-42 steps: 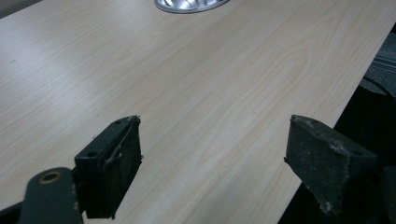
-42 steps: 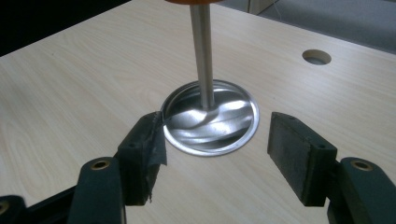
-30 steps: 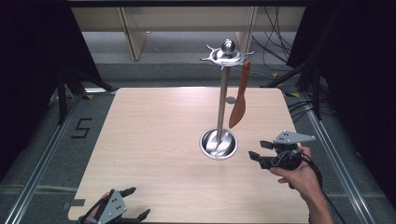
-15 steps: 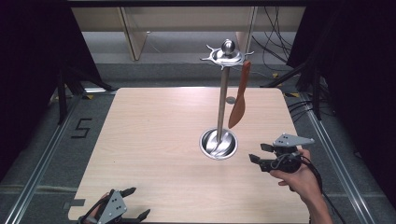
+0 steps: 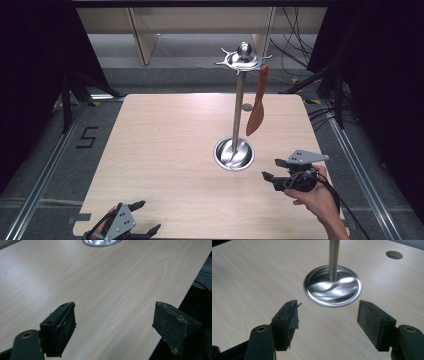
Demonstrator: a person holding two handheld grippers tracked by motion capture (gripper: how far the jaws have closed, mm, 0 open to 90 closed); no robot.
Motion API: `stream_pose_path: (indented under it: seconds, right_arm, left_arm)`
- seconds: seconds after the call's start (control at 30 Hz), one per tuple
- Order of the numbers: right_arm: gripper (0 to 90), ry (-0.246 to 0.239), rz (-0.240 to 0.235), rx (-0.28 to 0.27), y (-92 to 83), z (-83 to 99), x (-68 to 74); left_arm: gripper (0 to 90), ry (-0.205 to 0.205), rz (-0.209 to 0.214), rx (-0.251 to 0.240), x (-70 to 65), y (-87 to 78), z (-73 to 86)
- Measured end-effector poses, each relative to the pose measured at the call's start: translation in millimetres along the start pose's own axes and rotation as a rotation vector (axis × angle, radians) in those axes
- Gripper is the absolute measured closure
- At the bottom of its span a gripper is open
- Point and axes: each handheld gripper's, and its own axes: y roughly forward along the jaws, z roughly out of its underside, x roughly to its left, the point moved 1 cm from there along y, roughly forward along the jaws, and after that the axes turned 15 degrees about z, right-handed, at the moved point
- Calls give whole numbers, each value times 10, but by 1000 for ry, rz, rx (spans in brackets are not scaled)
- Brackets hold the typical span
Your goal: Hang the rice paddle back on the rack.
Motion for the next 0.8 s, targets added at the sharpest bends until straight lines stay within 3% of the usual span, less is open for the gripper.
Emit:
stream_pose_path:
  seconds: [0.13,0.2,0.23,0.27,0.3,0.4,0.67,0.7,0.73,0.77,0.8]
  right_arm:
    - [337,-25,-7,-3,4,38,40]
    - [336,1,-10,20,-2,65,79]
    - [336,-31,-8,-3,19,72,62]
    - [336,-19,-9,18,22,102,80]
    - [336,-26,-14,22,27,108,75]
    - [335,-6,-15,44,25,144,108]
    - [331,-34,-19,45,53,235,115]
    - [331,-16,-22,61,44,246,134]
    - [331,-41,-14,34,67,257,117]
    - [331,-25,-22,53,61,274,134]
    - [330,-50,-23,41,77,288,120]
  left_arm:
    - [176,1,-1,2,0,-1,-1]
    - [176,0,0,2,-1,-1,-2]
    - [176,3,1,4,0,-1,-2]
    - [177,20,2,9,10,-5,-6]
    - [176,3,1,3,0,-1,-2]
    - [176,2,0,2,0,-2,-1]
    - [176,-2,0,-4,-3,2,-1]
    - [176,-1,2,-9,-4,3,-2]
    - [177,0,3,-7,-4,1,-3]
    - [176,3,1,-3,-4,-6,-6]
    - [176,3,2,-4,-5,-6,-6]
